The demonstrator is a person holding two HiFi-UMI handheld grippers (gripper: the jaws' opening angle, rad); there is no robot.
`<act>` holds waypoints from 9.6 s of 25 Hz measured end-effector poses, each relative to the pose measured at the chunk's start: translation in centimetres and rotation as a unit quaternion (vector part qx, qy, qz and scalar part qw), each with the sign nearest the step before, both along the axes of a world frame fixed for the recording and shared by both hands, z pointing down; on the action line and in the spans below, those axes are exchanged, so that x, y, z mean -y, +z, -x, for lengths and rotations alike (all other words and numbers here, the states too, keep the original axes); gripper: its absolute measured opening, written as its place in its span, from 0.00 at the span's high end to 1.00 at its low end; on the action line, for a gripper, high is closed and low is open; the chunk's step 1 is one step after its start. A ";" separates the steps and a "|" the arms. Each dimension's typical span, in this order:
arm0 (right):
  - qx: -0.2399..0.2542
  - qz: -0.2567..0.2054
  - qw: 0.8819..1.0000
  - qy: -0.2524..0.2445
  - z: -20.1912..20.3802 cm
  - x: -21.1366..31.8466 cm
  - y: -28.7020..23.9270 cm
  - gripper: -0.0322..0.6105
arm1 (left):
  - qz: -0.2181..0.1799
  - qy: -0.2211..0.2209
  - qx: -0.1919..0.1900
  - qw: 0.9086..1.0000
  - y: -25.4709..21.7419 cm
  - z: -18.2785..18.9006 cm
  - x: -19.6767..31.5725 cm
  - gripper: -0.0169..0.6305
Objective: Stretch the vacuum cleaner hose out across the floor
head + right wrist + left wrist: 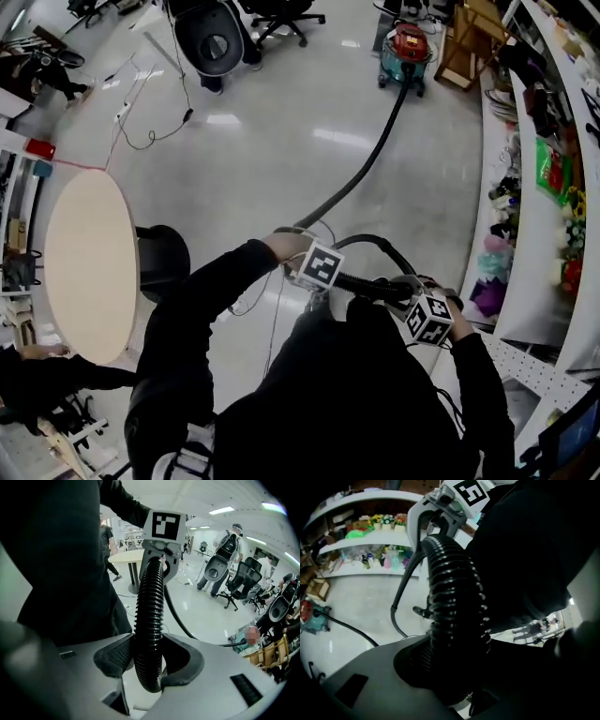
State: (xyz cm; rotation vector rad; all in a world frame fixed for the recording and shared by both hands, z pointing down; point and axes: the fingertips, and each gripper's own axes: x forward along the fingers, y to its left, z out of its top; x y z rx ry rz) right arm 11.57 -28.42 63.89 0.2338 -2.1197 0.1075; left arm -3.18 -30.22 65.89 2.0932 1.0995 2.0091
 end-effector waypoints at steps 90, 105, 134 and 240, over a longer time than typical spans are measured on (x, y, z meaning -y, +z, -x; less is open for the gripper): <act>0.287 0.003 0.952 0.102 5.2 -45.6 -8.5 0.66 | 0.188 -0.460 -0.349 0.795 -18.5 -21.7 -42.4 0.44; 0.295 0.020 0.925 0.239 11.8 -45.3 -11.2 0.51 | 0.171 -0.454 -0.485 0.728 -21.1 -6.4 -44.6 0.68; 0.617 0.136 0.730 0.261 12.5 -59.6 -20.6 0.68 | -0.081 -0.374 -0.343 0.858 -10.0 -1.8 -65.6 0.63; 0.170 -0.023 0.985 -0.018 37.2 -104.8 -8.2 0.71 | 0.061 -0.452 -0.470 0.755 -21.7 13.7 -106.0 0.63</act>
